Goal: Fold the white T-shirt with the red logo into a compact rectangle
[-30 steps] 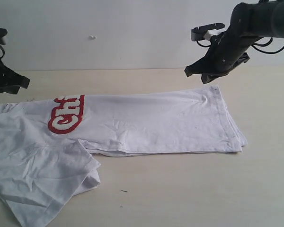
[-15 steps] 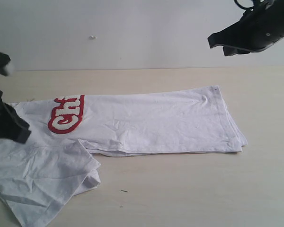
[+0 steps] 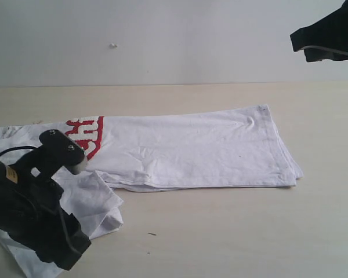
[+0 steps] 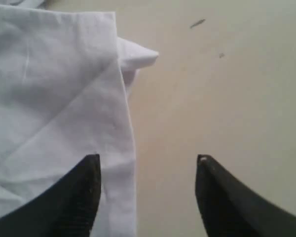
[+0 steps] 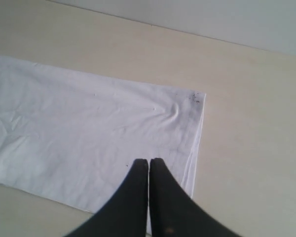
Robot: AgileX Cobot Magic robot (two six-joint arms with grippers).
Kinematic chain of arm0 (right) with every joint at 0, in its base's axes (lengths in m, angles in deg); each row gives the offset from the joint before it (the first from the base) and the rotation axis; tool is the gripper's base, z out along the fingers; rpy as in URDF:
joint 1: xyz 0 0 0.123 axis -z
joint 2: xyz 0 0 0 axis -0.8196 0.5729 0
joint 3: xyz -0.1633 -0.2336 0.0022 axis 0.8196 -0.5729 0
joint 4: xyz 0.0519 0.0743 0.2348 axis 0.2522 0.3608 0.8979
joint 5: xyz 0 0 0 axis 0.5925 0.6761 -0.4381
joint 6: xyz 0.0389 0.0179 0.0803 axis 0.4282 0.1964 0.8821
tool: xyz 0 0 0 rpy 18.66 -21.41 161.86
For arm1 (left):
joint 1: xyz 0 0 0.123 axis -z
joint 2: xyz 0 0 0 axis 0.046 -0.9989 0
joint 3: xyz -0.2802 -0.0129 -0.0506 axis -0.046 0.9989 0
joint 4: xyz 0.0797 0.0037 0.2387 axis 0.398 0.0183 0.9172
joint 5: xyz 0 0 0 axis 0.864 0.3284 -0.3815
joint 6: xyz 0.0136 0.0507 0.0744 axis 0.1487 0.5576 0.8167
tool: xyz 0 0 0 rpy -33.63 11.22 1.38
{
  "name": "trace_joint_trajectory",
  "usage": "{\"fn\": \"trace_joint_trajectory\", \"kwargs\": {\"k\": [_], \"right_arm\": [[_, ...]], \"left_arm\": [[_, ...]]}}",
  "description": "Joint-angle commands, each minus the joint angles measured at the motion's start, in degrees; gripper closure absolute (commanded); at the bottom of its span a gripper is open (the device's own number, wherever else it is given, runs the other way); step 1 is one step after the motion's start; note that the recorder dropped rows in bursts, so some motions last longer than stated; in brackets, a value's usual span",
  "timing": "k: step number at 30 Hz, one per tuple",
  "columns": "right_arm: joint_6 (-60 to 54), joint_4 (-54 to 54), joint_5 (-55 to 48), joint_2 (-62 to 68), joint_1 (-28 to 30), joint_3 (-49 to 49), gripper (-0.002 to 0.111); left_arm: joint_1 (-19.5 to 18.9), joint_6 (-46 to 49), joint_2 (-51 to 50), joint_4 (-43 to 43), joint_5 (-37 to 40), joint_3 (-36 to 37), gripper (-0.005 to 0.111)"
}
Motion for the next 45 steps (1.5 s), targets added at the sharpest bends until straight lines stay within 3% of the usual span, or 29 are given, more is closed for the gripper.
{"fn": "trace_joint_trajectory", "kwargs": {"k": [1,5,8,14,20,23,27,30,33,38,42,44,45], "right_arm": [[-0.4,-0.7,-1.6,-1.7,0.2,-0.3,0.106],[-0.4,-0.5,-1.5,-2.0,0.2,-0.3,0.106],[-0.4,-0.5,-1.4,-2.0,0.2,-0.3,0.106],[-0.4,-0.5,-1.1,-2.0,0.2,-0.3,0.106],[-0.5,-0.5,-1.1,-2.0,0.1,-0.3,0.106],[-0.5,-0.5,-0.9,-2.0,0.1,-0.3,0.106],[-0.5,-0.5,-0.5,-2.0,0.1,-0.3,0.106],[-0.5,-0.5,0.1,-2.0,0.1,-0.3,0.106],[-0.4,-0.5,0.8,-2.0,0.1,-0.3,0.106],[-0.4,1.3,1.3,-2.0,0.1,-0.3,0.106],[-1.1,3.5,0.9,-2.0,0.1,-0.3,0.106],[-3.0,5.4,0.6,-2.0,0.1,-0.3,0.106],[-3.0,5.5,0.4,-2.0,0.1,-0.3,0.106]], "left_arm": [[0.9,-1.0,-4.9,0.3,-5.2,0.1,0.050],[0.9,-3.4,-9.0,3.1,-9.4,0.1,0.050],[0.8,-11.2,-12.2,8.9,-13.2,0.1,0.050],[0.8,-11.5,-16.6,9.9,-14.9,0.1,0.053],[0.6,-11.3,-14.8,13.8,-12.2,-0.1,0.097],[0.6,-11.3,-12.0,19.6,-3.5,-4.0,0.104],[0.6,-11.3,-9.7,32.4,6.0,-10.4,0.104],[0.6,-11.3,-9.7,43.0,6.6,-12.8,0.104],[0.6,-11.3,-10.1,58.3,3.8,-14.2,0.104],[-0.1,-11.3,-11.2,71.2,-6.8,-14.3,0.104],[-0.8,-11.3,-14.3,76.1,-10.0,-14.6,0.103],[-2.6,-14.0,-17.5,76.2,-10.1,-16.2,0.091],[-4.2,-15.2,-19.5,76.3,-10.1,-17.8,0.077]]}}
